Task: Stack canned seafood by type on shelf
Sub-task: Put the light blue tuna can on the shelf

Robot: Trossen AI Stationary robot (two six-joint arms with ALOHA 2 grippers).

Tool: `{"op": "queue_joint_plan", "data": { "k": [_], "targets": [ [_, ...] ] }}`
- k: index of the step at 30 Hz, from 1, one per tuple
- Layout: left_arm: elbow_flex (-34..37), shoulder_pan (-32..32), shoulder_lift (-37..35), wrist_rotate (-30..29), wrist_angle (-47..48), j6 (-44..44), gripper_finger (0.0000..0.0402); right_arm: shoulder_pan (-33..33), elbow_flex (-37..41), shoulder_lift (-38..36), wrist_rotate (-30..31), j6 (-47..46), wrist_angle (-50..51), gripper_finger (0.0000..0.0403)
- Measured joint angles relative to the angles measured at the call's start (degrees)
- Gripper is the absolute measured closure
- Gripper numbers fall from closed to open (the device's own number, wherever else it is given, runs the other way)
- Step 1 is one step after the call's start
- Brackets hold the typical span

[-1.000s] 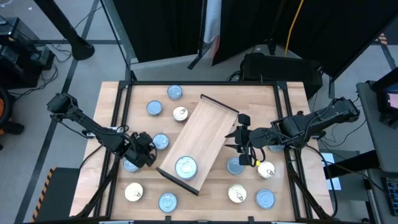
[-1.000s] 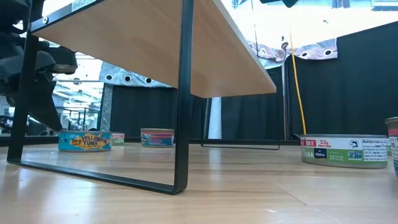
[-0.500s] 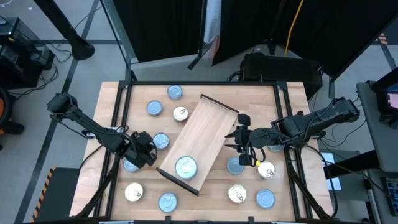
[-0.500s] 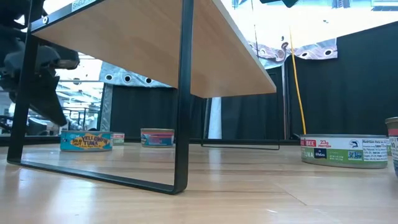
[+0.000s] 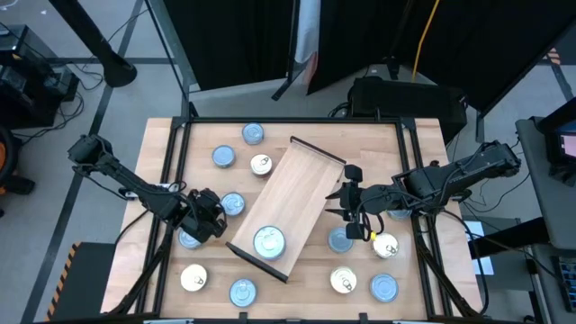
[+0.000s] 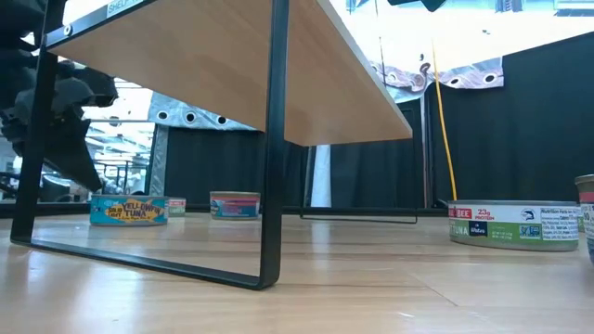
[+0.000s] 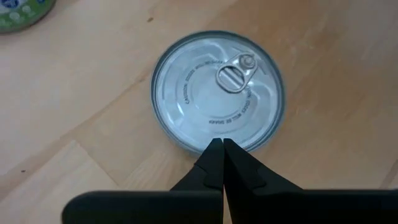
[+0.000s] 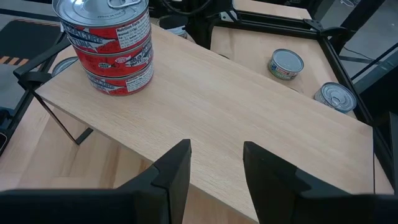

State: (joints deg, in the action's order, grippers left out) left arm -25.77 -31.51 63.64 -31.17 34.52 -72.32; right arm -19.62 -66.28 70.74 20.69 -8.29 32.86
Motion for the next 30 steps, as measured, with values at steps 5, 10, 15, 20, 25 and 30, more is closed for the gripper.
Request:
{"op": "queue_joint_plan", "data": {
  "k": [5,10,15,20,25,30],
  "targets": [
    [1.23,-0.58,0.0,-0.35,-1.87,-0.8,0.0402,0.0,0.0,0.0,0.0,0.0,0.0,0.0264],
    [1.7,-1.29,-0.02,-0.62,-2.55,-0.89,0.0402,0.0,0.0,0.0,0.0,0.04,0.0,0.0264],
    [1.71,-1.53,-0.02,-0.52,-2.45,-0.91,0.0402,0.0,0.0,0.0,0.0,0.02,0.02,0.0264],
    [1.72,-1.53,0.01,0.06,-2.1,-0.93,0.0402,0.0,0.0,0.0,0.0,0.02,0.02,0.0264],
    [1.72,-1.53,0.13,0.26,-2.04,-0.93,0.0402,0.0,0.0,0.0,0.0,0.02,0.04,0.0264],
    [1.72,-1.53,0.13,1.66,-1.77,-1.14,0.0402,0.0,0.0,0.0,0.0,0.02,0.05,0.0264]
  ]
}}
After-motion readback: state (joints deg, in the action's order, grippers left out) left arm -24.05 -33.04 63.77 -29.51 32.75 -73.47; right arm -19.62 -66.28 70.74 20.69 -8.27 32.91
